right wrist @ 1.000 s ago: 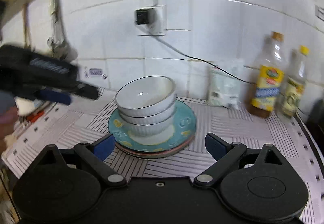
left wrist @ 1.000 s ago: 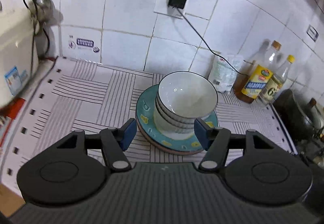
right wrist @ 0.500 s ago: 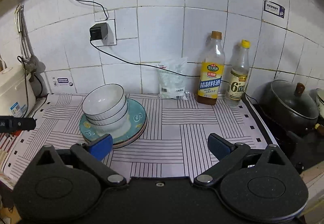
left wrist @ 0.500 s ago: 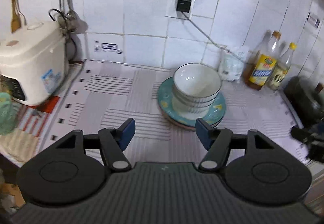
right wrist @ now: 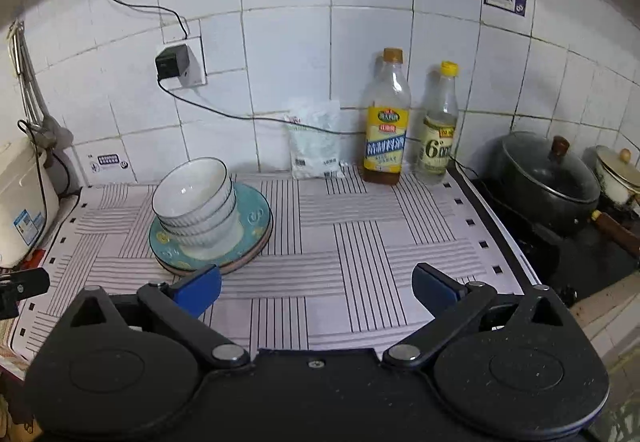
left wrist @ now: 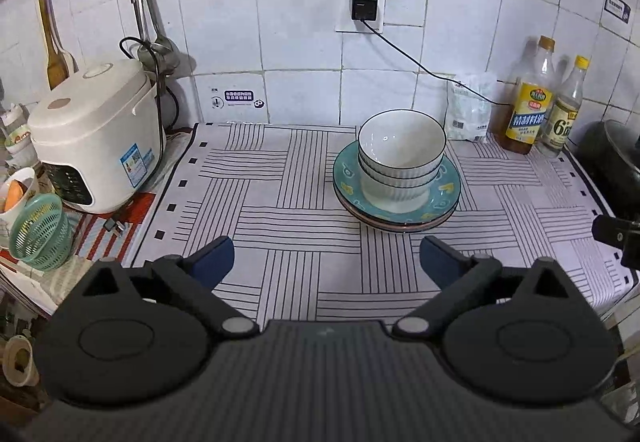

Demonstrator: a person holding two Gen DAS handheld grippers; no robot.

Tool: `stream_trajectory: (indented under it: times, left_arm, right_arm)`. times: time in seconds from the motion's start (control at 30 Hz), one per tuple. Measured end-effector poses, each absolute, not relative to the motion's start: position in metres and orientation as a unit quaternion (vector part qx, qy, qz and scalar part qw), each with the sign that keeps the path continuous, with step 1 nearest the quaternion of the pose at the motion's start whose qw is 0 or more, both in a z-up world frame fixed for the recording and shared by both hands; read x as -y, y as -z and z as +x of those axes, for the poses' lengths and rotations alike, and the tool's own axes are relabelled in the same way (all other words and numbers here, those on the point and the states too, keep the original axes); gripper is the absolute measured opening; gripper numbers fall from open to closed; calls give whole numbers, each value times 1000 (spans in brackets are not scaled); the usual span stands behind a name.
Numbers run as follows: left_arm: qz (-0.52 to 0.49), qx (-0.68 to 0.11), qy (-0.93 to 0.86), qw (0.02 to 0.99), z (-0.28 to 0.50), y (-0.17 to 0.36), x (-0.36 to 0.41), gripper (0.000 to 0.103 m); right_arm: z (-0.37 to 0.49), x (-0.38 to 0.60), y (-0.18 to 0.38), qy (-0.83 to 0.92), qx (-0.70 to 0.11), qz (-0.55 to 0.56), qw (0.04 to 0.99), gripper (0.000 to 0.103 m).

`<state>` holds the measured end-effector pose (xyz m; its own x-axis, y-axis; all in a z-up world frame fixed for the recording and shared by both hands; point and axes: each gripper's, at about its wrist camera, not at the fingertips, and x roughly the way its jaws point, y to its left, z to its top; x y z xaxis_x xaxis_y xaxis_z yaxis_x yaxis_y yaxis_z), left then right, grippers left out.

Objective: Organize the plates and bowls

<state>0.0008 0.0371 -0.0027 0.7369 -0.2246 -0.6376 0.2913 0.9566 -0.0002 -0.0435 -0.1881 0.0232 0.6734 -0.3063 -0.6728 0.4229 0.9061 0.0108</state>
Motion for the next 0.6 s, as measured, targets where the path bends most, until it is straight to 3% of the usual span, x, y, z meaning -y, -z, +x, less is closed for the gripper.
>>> stream_trajectory:
  times: [0.6]
  left_arm:
    - [78,-340,133,928,-19,-9,-30,100]
  right_arm:
    - [-52,163,-23,190,-349,33,917,103]
